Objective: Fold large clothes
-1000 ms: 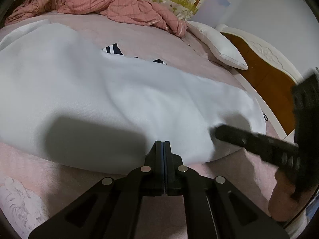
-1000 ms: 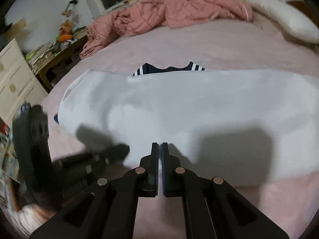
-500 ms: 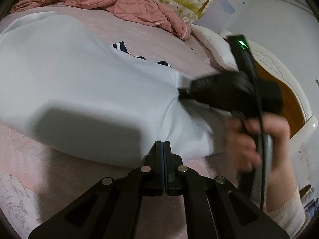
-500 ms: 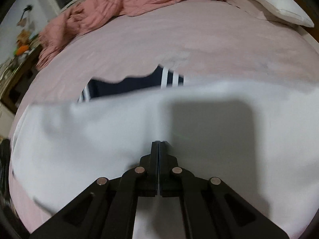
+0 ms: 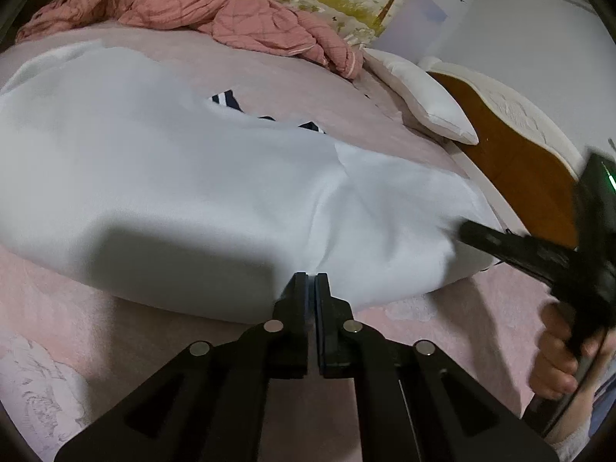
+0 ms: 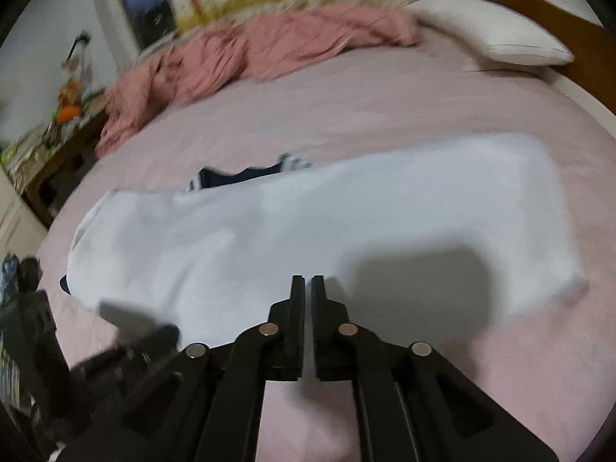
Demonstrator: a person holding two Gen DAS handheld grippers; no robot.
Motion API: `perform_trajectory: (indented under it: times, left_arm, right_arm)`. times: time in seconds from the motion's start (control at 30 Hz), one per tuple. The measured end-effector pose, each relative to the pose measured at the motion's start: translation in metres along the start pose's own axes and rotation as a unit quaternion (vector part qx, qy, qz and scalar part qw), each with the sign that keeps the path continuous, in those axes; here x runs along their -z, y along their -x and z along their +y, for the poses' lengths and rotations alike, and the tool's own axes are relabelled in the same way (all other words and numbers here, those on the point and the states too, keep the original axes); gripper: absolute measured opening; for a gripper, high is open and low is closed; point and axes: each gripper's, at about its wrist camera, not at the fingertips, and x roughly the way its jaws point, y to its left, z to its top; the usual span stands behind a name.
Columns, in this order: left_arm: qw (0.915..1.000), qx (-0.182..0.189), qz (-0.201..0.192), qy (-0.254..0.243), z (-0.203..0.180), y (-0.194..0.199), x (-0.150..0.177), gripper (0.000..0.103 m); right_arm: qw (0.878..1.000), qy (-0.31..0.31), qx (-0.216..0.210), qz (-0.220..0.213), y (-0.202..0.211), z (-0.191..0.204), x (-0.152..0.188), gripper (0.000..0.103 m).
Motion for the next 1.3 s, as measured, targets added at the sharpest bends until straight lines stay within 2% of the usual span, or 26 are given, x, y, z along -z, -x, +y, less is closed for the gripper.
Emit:
perform_trajectory:
  times: [0.03, 0.07, 0.1, 0.13, 0.2, 0.27, 0.33, 0.37, 0.4, 0.47, 0.5, 0.57, 0.63, 0.7, 0.77, 0.83, 0.87, 1.0, 1.03, 1.1, 1.17, 1.23, 1.3]
  left_arm:
    - [1.0, -0.002, -0.003, -0.004, -0.002, 0.001, 0.0, 0.009]
    - [0.9999, -0.004, -0.006, -0.009, -0.004, 0.002, -0.001, 0.015]
    - [0.9998, -0.006, -0.01, -0.015, -0.007, 0.003, -0.001, 0.018]
    - [0.9995, -0.013, -0.017, -0.024, -0.01, 0.007, -0.001, 0.026]
    - [0.9981, -0.029, -0.032, -0.043, -0.016, 0.01, -0.005, 0.038]
    - [0.9953, -0.047, -0.054, -0.065, -0.019, 0.019, -0.007, 0.053]
    - [0.9922, -0.053, -0.083, -0.076, -0.02, 0.031, -0.007, 0.057]
    - [0.9915, -0.051, -0.093, -0.075, -0.018, 0.037, -0.007, 0.062]
    - [0.991, -0.048, -0.102, -0.072, -0.016, 0.043, -0.008, 0.066]
    - [0.9888, -0.054, -0.12, -0.072, -0.013, 0.053, -0.011, 0.077]
    - [0.9872, -0.06, -0.128, -0.073, -0.012, 0.057, -0.013, 0.08]
    - [0.9842, -0.07, -0.144, -0.074, -0.007, 0.064, -0.017, 0.092]
    - [0.983, -0.074, -0.155, -0.065, -0.001, 0.066, -0.023, 0.098]
    - [0.984, -0.072, -0.155, -0.05, 0.007, 0.068, -0.025, 0.098]
    - [0.9843, -0.075, -0.155, -0.04, 0.014, 0.069, -0.026, 0.098]
    - [0.9831, -0.083, -0.159, -0.037, 0.019, 0.071, -0.026, 0.098]
    - [0.983, -0.084, -0.159, -0.036, 0.02, 0.071, -0.026, 0.098]
    - [0.9822, -0.094, -0.159, -0.032, 0.024, 0.07, -0.026, 0.098]
    - [0.9822, -0.098, -0.158, -0.03, 0.025, 0.068, -0.026, 0.098]
    - [0.9826, -0.102, -0.153, -0.027, 0.027, 0.066, -0.027, 0.098]
    - [0.9828, -0.107, -0.148, -0.026, 0.028, 0.064, -0.027, 0.098]
    - [0.9843, -0.1, -0.143, -0.025, 0.029, 0.064, -0.027, 0.098]
    - [0.9854, -0.092, -0.142, -0.02, 0.032, 0.066, -0.028, 0.098]
  right_arm:
    - [1.0, -0.015, 0.015, -0.01, 0.012, -0.012, 0.007, 0.019]
    - [0.998, -0.026, 0.049, -0.019, 0.022, -0.023, 0.012, 0.041]
    - [0.996, -0.029, 0.076, -0.023, 0.025, -0.031, 0.014, 0.07]
    - [0.993, -0.025, 0.111, -0.036, 0.033, -0.04, 0.019, 0.079]
    - [0.992, -0.028, 0.112, -0.051, 0.04, -0.051, 0.025, 0.08]
    - [0.994, -0.071, 0.077, -0.031, 0.039, -0.072, 0.027, 0.08]
    - [0.99, -0.131, 0.042, -0.017, 0.033, -0.093, 0.028, 0.081]
    - [0.986, -0.164, 0.037, -0.006, 0.027, -0.105, 0.028, 0.088]
    - [0.982, -0.187, 0.035, 0.004, 0.021, -0.112, 0.03, 0.089]
    - [0.965, -0.261, 0.005, 0.025, 0.009, -0.134, 0.036, 0.089]
    - [0.963, -0.27, -0.004, 0.022, 0.008, -0.137, 0.037, 0.089]
    - [0.963, -0.269, -0.013, 0.006, 0.01, -0.141, 0.035, 0.089]
    - [0.963, -0.269, -0.012, -0.005, 0.011, -0.145, 0.033, 0.089]
    - [0.96, -0.28, -0.022, -0.017, 0.006, -0.149, 0.031, 0.089]
    - [0.957, -0.288, -0.013, -0.023, -0.005, -0.15, 0.029, 0.089]
    - [0.965, -0.262, 0.003, -0.022, -0.017, -0.147, 0.018, 0.09]
    - [0.967, -0.251, 0.002, -0.034, -0.019, -0.146, 0.011, 0.085]
    - [0.955, -0.29, -0.021, -0.058, -0.032, -0.155, 0.003, 0.042]
    - [0.955, -0.29, -0.02, -0.066, -0.032, -0.154, 0.003, 0.037]
    - [0.964, -0.252, 0.016, -0.078, -0.027, -0.14, -0.004, 0.025]
    - [0.974, -0.197, 0.069, -0.093, -0.021, -0.116, -0.011, 0.021]
    - [0.975, -0.159, 0.093, -0.123, -0.009, -0.096, -0.014, 0.019]
    - [0.974, -0.146, 0.097, -0.144, 0.003, -0.085, -0.019, 0.018]
